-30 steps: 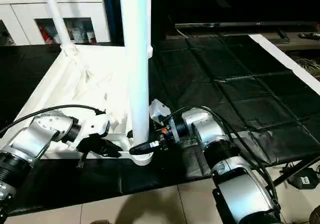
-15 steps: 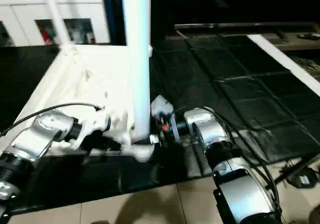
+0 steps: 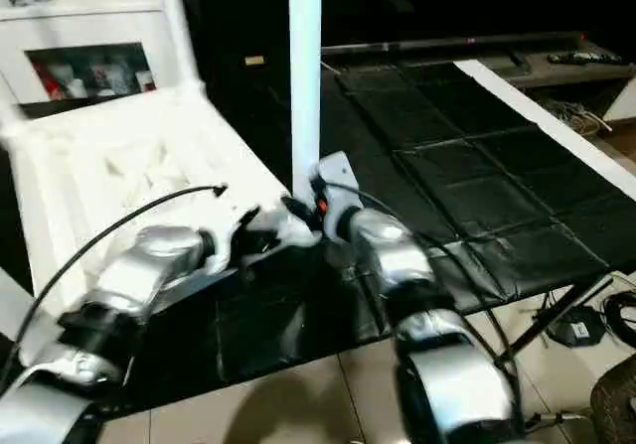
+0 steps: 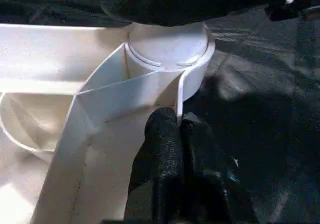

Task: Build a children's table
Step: Rotate leg to tighten

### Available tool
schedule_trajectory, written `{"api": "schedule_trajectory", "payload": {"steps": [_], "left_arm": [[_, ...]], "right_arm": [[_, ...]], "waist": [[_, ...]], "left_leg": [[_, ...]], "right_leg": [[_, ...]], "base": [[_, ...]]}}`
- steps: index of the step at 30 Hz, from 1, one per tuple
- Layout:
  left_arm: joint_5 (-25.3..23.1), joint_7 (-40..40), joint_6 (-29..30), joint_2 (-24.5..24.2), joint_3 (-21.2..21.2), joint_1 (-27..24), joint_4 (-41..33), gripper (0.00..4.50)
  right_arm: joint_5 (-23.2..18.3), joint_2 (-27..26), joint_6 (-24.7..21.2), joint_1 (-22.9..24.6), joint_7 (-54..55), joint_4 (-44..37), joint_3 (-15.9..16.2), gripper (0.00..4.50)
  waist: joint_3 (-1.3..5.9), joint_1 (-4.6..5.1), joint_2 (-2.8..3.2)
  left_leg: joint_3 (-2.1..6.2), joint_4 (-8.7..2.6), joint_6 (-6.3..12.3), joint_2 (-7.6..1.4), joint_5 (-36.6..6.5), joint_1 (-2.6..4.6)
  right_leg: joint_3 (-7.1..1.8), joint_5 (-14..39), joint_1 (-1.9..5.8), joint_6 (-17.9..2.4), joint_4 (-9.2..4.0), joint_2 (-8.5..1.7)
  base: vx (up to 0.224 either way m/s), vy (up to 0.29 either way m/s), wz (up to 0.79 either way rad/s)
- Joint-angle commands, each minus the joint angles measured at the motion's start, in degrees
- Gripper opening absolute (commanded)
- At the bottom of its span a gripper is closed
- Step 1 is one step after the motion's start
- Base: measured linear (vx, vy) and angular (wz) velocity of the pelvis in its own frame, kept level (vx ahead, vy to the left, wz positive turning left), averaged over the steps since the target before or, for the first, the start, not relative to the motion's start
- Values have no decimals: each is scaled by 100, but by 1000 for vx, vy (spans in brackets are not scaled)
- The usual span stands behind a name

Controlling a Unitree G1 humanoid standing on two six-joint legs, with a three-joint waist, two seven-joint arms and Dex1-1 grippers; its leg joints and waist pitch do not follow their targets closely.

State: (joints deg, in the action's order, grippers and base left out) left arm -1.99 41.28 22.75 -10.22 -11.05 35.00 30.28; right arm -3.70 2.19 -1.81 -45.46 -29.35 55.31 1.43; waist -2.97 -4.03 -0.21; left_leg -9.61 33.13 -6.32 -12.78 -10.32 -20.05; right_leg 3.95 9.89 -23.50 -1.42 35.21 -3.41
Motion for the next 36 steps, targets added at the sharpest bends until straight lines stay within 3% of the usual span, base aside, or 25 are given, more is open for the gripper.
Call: {"api": "schedule_trajectory", "payload": {"steps": [1,4,10,11,16,19,22,24,27,30,32,36], "left_arm": [[36,21,-23,205,-97,150,-146,0],[-7,136,27,98,-233,60,-218,0],[-38,375,26,-148,-366,-21,-302,0],[-44,502,-6,-226,-389,-39,-317,0],[22,1076,-142,-579,-442,-137,-418,0],[49,1542,-382,-894,-571,-232,-498,0],[57,1850,-499,-1087,-655,-298,-567,0],[64,2368,-690,-1384,-807,-363,-661,0],[124,2937,-992,-1644,-944,-418,-756,0],[192,3662,-1208,-1985,-1121,-494,-915,0],[186,3834,-1273,-2083,-1187,-510,-933,0],[165,4101,-1517,-2204,-1302,-491,-884,0]], "right_arm": [[109,-330,-72,-6,-95,185,152,197],[68,-366,-10,31,-263,107,125,264],[-9,-232,274,144,-774,13,225,309],[-76,-164,299,187,-987,-55,222,322],[-441,196,209,451,-2363,-574,224,356],[-420,573,220,618,-3276,-806,437,394],[-471,766,147,666,-3719,-914,495,401],[-573,1033,-7,695,-4390,-1074,586,437],[-614,1229,-101,686,-4861,-1127,643,440],[-532,1365,75,644,-5245,-1116,768,445],[-521,1362,174,627,-5307,-1113,780,445],[-755,1302,-86,526,-5810,-1108,786,445]], "waist": [[404,-31,-1],[395,-26,-14],[395,17,-20],[396,23,-40],[392,7,-20],[389,-29,6],[379,-87,4],[378,-142,-19],[376,-172,-15],[388,-191,-14],[387,-204,-13],[378,-246,-2]], "left_leg": [[-35,-323,199,1,-892,-28],[-41,-329,270,3,-883,-36],[-40,-330,294,-7,-877,-38],[-45,-327,320,-10,-881,-42],[-46,-326,444,-20,-842,-41],[-42,-321,430,-29,-894,-32],[-58,-321,437,-54,-980,-23],[-58,-325,412,-50,-1003,-11],[-55,-331,391,-63,-1041,1],[-61,-326,362,-62,-926,-1],[-65,-323,362,-62,-909,8],[-59,-344,318,-70,-1068,13]], "right_leg": [[-243,1227,323,-1056,-430,-382],[-241,1106,344,-1139,-421,-389],[-245,1090,354,-1186,-414,-398],[-246,1065,358,-1200,-413,-398],[-247,933,365,-1274,-399,-391],[-243,1018,357,-1275,-400,-399],[-241,1078,341,-1281,-405,-387],[-245,1195,339,-1252,-405,-383],[-242,1312,323,-1225,-410,-394],[-248,1089,312,-1289,-374,-385],[-251,1023,306,-1315,-366,-385],[-250,1210,309,-1284,-383,-397]], "base": [[0,0,0],[0,0,0],[0,0,0],[0,0,0],[0,0,0],[0,0,0],[0,0,0],[0,0,0],[0,0,0],[0,0,0],[0,0,0],[0,0,0]]}}
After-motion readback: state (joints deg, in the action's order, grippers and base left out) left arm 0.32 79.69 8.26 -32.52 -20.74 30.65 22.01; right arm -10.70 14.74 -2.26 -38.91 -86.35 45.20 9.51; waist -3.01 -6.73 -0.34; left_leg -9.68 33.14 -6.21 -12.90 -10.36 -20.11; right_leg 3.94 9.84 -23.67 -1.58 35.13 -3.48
